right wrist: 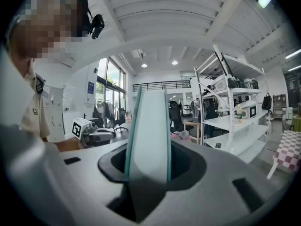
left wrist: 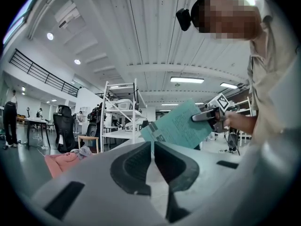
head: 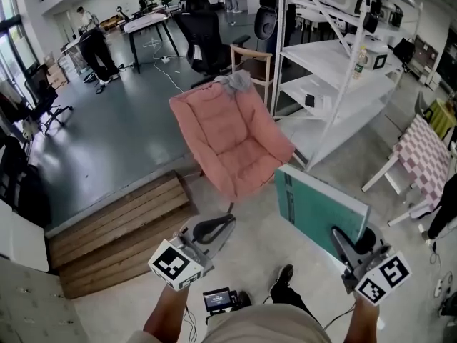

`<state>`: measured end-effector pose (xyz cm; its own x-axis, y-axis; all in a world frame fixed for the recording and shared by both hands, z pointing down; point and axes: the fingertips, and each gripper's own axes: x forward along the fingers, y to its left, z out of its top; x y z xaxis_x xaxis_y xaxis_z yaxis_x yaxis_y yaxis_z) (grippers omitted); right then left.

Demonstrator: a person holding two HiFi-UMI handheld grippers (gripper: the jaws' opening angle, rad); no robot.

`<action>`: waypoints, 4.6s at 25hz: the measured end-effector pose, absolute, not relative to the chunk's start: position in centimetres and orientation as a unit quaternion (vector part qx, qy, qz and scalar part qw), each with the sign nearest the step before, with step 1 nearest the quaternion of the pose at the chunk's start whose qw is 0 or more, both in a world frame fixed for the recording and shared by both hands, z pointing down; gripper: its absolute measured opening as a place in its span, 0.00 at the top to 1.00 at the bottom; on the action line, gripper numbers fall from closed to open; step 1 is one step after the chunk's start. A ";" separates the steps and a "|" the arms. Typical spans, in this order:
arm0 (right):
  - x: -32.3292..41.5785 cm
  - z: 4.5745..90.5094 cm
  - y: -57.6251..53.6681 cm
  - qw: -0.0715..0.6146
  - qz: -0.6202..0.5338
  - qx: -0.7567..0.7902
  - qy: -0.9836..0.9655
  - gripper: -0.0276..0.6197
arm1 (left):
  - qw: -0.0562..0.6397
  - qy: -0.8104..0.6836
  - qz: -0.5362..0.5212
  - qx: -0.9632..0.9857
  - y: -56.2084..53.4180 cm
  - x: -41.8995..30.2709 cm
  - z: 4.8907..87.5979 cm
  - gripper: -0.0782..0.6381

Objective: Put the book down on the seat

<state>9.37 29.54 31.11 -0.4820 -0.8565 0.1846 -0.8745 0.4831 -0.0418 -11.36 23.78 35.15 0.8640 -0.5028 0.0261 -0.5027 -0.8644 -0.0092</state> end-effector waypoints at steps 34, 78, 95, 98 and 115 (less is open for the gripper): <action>27.8 33.2 8.3 0.007 0.106 0.392 -0.914 0.72 | 0.000 0.371 -0.073 -0.926 9.7 6.5 34.7 0.86; 22.3 34.2 -13.5 0.032 0.120 0.543 -0.830 0.72 | -0.004 0.211 -0.043 -0.977 -21.0 2.6 36.9 0.86; 15.7 35.9 -25.0 0.060 0.122 0.493 -0.859 0.72 | -0.010 0.286 -0.032 -0.958 -29.6 -6.2 39.5 0.86; 15.3 36.6 -28.1 0.060 0.127 0.475 -0.869 0.72 | -0.013 0.310 -0.040 -0.950 -31.4 -7.2 39.8 0.86; 15.4 45.0 -45.2 0.087 0.196 0.379 -0.900 0.72 | -0.063 0.393 -0.085 -0.913 -41.7 -7.2 45.3 0.86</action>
